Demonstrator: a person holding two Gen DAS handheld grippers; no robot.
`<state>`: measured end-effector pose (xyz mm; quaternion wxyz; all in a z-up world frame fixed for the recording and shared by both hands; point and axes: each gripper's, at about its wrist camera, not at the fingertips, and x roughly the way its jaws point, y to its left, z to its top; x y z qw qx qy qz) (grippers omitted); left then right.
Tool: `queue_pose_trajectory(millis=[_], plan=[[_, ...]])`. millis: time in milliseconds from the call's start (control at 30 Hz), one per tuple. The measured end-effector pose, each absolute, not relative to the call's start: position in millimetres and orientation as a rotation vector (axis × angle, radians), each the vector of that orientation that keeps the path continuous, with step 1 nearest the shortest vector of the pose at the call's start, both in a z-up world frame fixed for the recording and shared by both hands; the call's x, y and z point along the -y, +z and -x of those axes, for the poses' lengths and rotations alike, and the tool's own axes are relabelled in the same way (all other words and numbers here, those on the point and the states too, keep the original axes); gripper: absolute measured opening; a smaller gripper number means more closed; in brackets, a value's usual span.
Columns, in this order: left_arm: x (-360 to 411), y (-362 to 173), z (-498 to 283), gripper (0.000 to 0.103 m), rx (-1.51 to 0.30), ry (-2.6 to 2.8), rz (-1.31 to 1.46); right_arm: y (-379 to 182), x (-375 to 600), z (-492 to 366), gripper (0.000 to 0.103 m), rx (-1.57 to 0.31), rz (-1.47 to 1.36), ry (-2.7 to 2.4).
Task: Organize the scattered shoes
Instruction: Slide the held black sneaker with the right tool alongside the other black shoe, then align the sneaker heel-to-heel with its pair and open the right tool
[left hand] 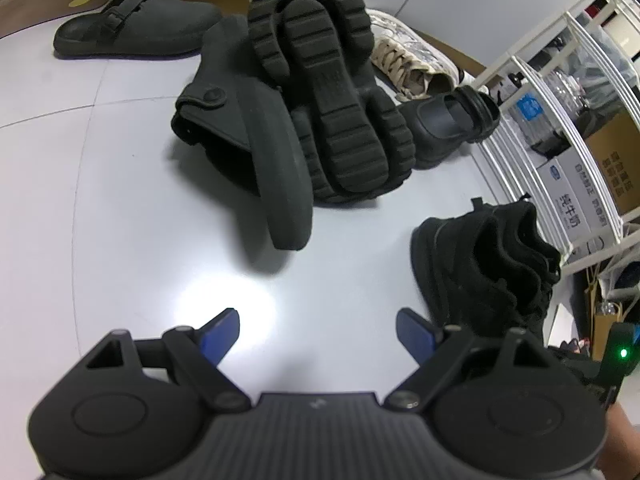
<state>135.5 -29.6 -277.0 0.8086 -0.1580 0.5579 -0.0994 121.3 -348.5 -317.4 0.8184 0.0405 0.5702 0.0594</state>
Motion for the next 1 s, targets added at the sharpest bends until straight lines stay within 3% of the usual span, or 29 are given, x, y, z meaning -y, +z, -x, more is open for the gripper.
queue_pose_trajectory(millis=[1000], plan=[[13,-277,-144,0.087,-1.169,-0.167,0.339,-312,362,-131,0.079,-1.222,-0.143,0.029]])
